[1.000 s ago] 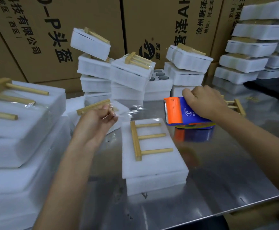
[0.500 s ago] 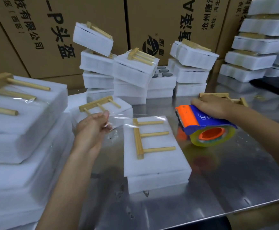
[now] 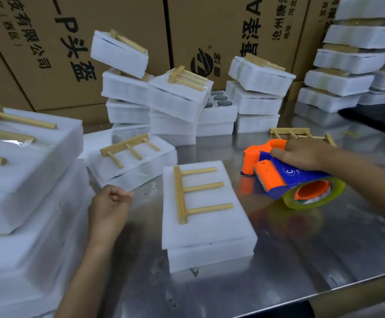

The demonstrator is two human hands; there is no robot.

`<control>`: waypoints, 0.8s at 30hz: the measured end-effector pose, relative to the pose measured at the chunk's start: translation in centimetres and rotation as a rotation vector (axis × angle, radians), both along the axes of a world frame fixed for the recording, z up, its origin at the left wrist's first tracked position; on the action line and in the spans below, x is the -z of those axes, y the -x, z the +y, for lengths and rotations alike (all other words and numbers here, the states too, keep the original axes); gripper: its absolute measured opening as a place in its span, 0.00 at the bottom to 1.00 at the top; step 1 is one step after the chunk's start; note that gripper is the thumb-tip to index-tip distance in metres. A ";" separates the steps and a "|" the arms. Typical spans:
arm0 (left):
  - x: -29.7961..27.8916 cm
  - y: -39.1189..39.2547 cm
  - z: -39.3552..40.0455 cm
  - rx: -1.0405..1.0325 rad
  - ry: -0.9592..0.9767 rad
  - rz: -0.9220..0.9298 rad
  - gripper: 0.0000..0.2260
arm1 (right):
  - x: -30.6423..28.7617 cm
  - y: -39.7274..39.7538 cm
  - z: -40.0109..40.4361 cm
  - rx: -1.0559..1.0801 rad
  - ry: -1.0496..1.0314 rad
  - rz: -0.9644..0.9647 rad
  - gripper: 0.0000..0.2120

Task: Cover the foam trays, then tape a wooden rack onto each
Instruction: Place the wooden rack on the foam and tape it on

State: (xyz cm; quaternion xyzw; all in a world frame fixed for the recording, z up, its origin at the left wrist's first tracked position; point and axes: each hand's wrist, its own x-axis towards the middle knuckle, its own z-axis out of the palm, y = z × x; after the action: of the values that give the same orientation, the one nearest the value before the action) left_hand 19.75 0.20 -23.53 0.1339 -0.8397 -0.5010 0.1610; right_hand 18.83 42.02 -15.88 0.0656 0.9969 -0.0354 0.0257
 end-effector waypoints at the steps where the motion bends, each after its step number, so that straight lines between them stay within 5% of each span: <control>1: 0.3 -0.3 0.5 0.020 0.082 -0.018 0.08 | 0.1 0.1 0.0 0.000 -0.008 -0.002 0.29; 9: 2.3 -3.2 4.4 0.281 0.757 0.006 0.04 | 0.3 0.7 0.1 -0.003 0.018 -0.010 0.27; 11: 2.0 -3.0 3.7 0.286 0.973 -0.130 0.19 | 0.4 0.9 0.1 -0.013 0.010 -0.019 0.27; 14: 0.4 -2.9 3.4 0.303 0.838 -0.151 0.24 | 0.4 1.0 0.1 -0.014 0.012 -0.033 0.25; 18: -4.5 -1.6 5.5 0.224 0.545 0.240 0.18 | 0.4 0.9 0.3 -0.025 0.048 -0.016 0.26; 21: -8.1 0.2 11.2 0.423 0.497 0.335 0.13 | 0.4 0.9 0.2 -0.026 0.077 -0.024 0.25; 24: -8.1 0.6 17.7 0.698 0.582 0.197 0.14 | 0.4 1.0 0.5 -0.023 0.062 -0.008 0.25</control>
State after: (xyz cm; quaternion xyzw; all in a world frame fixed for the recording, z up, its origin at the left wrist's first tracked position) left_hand 19.18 17.90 -15.41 -0.2557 -0.9210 -0.2788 0.0926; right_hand 17.87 42.49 -16.25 0.0533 0.9959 -0.0656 0.0324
